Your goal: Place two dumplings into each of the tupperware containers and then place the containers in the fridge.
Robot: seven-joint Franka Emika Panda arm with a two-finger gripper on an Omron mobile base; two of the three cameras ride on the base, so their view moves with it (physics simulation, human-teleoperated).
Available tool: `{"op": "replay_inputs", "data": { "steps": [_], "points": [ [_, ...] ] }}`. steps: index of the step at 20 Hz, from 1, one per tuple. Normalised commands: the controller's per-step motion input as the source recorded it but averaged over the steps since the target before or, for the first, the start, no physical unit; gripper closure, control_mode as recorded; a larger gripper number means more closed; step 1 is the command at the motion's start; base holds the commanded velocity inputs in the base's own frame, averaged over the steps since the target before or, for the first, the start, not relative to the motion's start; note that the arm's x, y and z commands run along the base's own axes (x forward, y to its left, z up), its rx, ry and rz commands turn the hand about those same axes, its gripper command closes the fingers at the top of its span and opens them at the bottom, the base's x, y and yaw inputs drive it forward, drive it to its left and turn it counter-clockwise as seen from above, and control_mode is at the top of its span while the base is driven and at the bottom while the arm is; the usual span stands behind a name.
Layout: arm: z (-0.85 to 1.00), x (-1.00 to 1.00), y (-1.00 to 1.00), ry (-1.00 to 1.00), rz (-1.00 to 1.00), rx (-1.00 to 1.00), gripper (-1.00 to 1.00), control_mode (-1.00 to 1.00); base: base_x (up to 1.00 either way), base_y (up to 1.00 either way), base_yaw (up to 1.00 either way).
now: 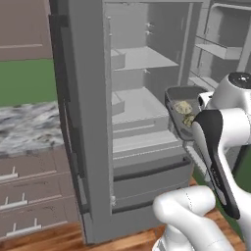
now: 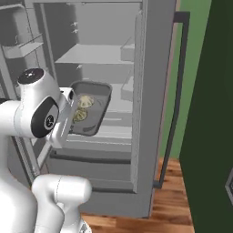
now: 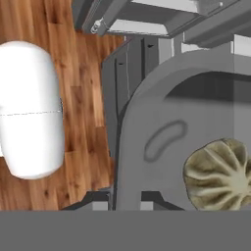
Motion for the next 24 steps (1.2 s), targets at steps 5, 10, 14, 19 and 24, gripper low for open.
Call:
{"op": "replay_inputs", "data": {
  "steps": [5, 10, 14, 19, 24],
  "points": [
    [0.00, 0.00, 0.00, 0.00, 0.00, 0.00, 1.00, 1.00, 0.70, -0.06, 0.10],
    [0.00, 0.00, 0.00, 0.00, 0.00, 0.00, 1.00, 1.00, 0.61, -0.36, 0.35],
    [0.00, 0.00, 0.00, 0.00, 0.00, 0.00, 1.00, 1.00, 0.41, -0.40, 0.10],
    [0.00, 0.00, 0.00, 0.00, 0.00, 0.00, 1.00, 1.00, 0.47, -0.04, 0.00],
    [0.00, 0.00, 0.00, 0.00, 0.00, 0.00, 1.00, 1.00, 0.38, 0.00, 0.00]
  ]
}}
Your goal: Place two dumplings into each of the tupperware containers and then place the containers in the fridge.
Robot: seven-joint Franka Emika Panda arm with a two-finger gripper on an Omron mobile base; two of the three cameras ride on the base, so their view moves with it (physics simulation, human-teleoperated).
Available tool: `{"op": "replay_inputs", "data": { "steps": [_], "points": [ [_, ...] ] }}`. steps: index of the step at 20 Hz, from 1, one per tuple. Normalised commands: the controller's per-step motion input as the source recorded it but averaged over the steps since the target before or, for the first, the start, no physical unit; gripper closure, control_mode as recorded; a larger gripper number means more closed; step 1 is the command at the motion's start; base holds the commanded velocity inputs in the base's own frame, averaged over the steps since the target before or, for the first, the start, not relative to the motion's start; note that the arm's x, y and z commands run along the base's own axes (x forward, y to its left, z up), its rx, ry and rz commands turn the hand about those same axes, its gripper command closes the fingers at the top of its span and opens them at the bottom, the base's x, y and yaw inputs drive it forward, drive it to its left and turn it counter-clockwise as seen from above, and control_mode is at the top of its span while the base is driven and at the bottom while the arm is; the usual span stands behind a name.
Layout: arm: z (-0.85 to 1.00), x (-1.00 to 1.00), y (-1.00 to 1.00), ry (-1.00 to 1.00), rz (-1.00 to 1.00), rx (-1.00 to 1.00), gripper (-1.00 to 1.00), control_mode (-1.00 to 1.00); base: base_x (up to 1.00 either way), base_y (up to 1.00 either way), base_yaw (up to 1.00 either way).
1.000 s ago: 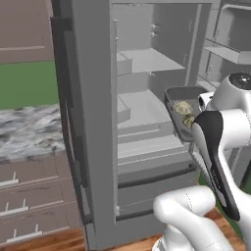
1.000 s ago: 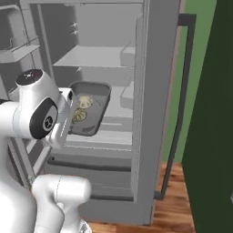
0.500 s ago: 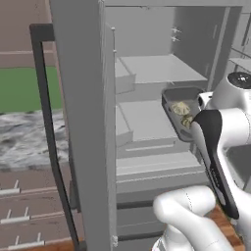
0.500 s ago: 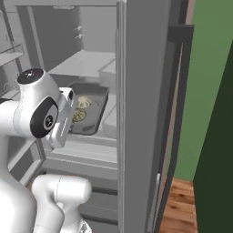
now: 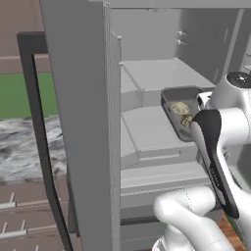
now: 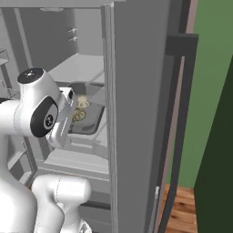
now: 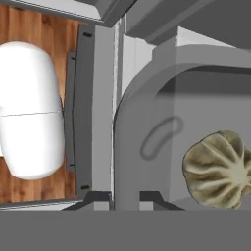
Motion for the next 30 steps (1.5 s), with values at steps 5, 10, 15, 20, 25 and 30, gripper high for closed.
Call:
{"op": "replay_inputs", "data": {
  "steps": [5, 10, 15, 20, 25, 30],
  "points": [
    [0.00, 0.00, 0.00, 0.00, 0.00, 0.00, 1.00, 1.00, 0.29, 0.00, 0.00],
    [0.00, 0.00, 0.00, 0.00, 0.00, 0.00, 1.00, 1.00, 0.38, 0.00, 0.00],
    [-0.44, 0.09, 0.00, -0.01, 0.00, 0.00, 1.00, -1.00, 0.11, 0.00, 0.00],
    [-0.81, 0.16, 0.00, -0.09, 0.00, 0.00, 1.00, -1.00, 0.00, 0.00, 0.00],
    [-0.50, 0.58, 0.00, -0.01, 0.00, 0.01, 1.00, -1.00, 0.00, 0.00, 0.00],
    [-0.28, 0.75, 0.00, 0.00, 0.00, 0.01, 1.00, -1.00, 0.00, 0.00, 0.00]
  ]
}}
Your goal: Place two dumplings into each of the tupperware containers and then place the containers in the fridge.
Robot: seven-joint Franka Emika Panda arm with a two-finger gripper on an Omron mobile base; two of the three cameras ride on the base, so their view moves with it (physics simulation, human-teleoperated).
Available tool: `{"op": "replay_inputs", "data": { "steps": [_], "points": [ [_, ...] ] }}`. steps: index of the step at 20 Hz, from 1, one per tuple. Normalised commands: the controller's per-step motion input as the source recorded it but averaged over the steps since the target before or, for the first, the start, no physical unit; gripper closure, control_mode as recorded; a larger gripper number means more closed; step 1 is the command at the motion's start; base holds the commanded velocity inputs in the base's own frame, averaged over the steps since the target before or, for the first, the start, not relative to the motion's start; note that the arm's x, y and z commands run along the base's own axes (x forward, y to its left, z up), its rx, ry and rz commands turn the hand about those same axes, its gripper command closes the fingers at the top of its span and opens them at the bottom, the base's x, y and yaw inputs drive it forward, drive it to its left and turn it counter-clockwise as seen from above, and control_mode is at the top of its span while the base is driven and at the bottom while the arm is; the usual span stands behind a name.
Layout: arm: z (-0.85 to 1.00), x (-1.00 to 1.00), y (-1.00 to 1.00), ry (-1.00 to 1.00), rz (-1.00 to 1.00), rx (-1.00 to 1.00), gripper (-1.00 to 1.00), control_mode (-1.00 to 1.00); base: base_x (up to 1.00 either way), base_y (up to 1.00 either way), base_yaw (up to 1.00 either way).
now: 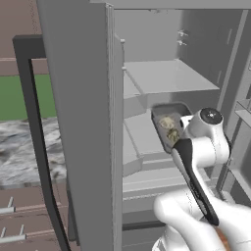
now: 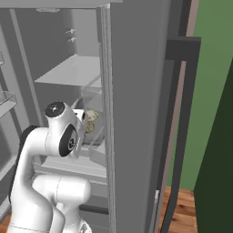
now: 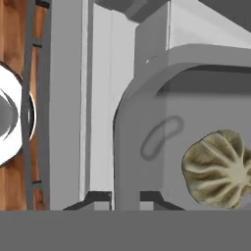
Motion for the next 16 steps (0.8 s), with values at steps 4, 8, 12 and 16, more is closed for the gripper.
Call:
{"op": "replay_inputs", "data": {
  "steps": [4, 8, 12, 16],
  "points": [
    [-0.23, 0.95, 0.00, 0.00, 0.00, 0.05, 1.00, -1.00, 0.00, 0.00, 0.00],
    [-0.33, 0.88, -0.07, 0.00, 0.01, 0.08, 1.00, -1.00, 0.00, 0.00, 0.00],
    [-0.24, 0.87, 0.00, 0.01, 0.00, 0.03, 1.00, -1.00, 0.00, 0.00, 0.00],
    [-0.17, 0.67, 0.00, 0.01, 0.01, 0.01, 1.00, -1.00, 0.00, 0.00, 0.00]
  ]
}}
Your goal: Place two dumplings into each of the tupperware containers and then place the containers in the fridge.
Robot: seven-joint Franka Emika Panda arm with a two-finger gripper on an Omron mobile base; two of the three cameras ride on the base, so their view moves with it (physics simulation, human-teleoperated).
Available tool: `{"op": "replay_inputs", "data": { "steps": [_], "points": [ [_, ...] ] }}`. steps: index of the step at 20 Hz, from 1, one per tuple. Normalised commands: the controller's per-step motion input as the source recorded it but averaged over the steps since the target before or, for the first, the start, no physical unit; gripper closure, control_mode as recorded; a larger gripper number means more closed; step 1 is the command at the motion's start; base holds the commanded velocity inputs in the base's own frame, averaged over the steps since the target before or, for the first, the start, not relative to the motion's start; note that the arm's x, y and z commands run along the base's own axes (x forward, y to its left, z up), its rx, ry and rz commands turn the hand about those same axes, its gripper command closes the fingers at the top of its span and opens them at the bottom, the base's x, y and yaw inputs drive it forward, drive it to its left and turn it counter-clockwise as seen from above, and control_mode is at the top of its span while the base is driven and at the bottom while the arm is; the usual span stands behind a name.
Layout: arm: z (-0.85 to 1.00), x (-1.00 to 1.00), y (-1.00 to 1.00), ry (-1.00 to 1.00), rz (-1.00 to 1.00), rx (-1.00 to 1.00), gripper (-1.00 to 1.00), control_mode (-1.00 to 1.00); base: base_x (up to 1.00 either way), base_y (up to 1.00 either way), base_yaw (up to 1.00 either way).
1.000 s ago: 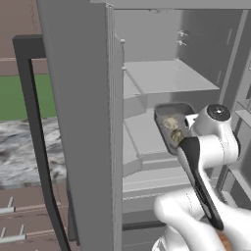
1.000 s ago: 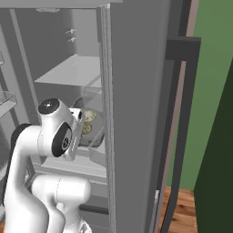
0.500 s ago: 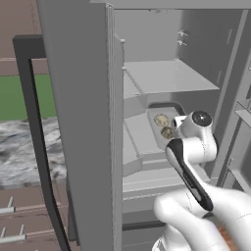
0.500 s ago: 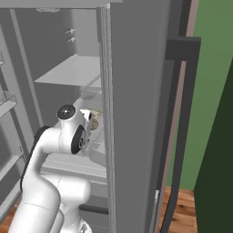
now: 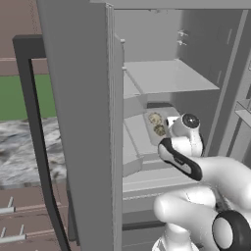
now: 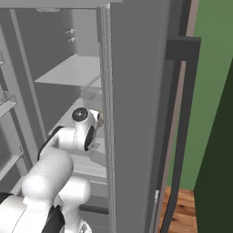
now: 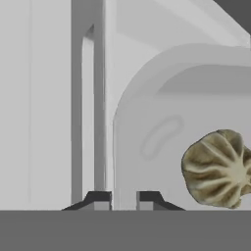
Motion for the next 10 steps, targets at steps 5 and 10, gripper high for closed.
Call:
{"op": "replay_inputs", "data": {
  "steps": [5, 10],
  "points": [
    [-0.32, 0.76, 0.00, 0.00, 0.03, 0.00, 1.00, -1.00, 0.00, 0.00, 0.00],
    [-0.34, 0.68, 0.00, 0.00, 0.00, 0.00, 1.00, -1.00, 0.00, 0.00, 0.00]
  ]
}}
